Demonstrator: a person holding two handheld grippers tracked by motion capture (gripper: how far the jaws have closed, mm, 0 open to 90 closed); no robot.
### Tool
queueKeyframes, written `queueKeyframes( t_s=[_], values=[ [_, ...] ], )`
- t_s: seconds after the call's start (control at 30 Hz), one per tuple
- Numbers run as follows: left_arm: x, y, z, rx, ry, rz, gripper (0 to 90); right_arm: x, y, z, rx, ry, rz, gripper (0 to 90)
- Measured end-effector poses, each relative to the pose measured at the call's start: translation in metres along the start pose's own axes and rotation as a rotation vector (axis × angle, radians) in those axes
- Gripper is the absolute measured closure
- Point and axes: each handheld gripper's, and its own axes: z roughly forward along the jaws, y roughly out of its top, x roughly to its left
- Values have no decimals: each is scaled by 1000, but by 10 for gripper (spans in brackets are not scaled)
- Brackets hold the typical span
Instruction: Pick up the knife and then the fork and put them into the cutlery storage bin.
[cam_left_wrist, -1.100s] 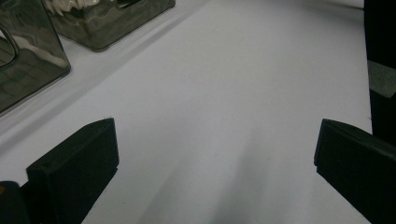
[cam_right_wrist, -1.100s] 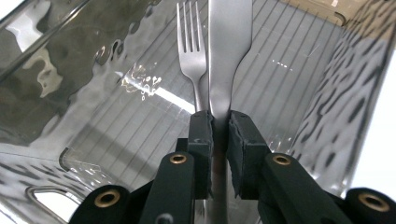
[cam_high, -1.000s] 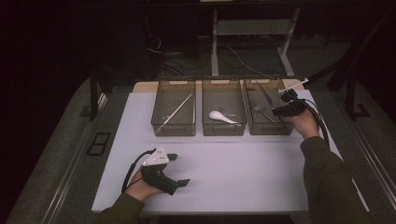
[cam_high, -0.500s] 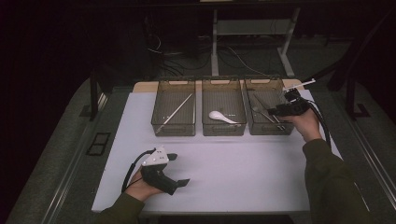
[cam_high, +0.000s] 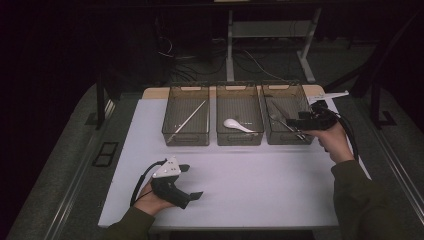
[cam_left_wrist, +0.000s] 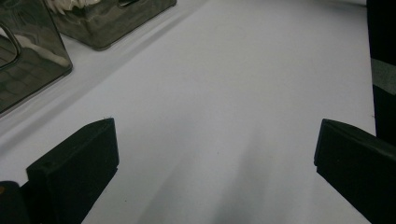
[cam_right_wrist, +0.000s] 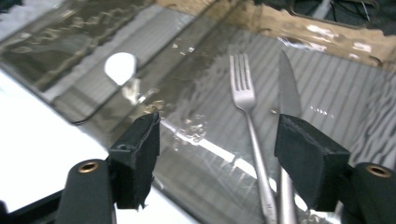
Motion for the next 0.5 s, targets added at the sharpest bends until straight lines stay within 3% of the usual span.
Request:
queueKeyframes(
  t_s=[0.5],
  values=[
    [0, 0, 0, 1, 3, 1, 0, 45, -25, -25, -68, 80, -84, 202]
  ],
)
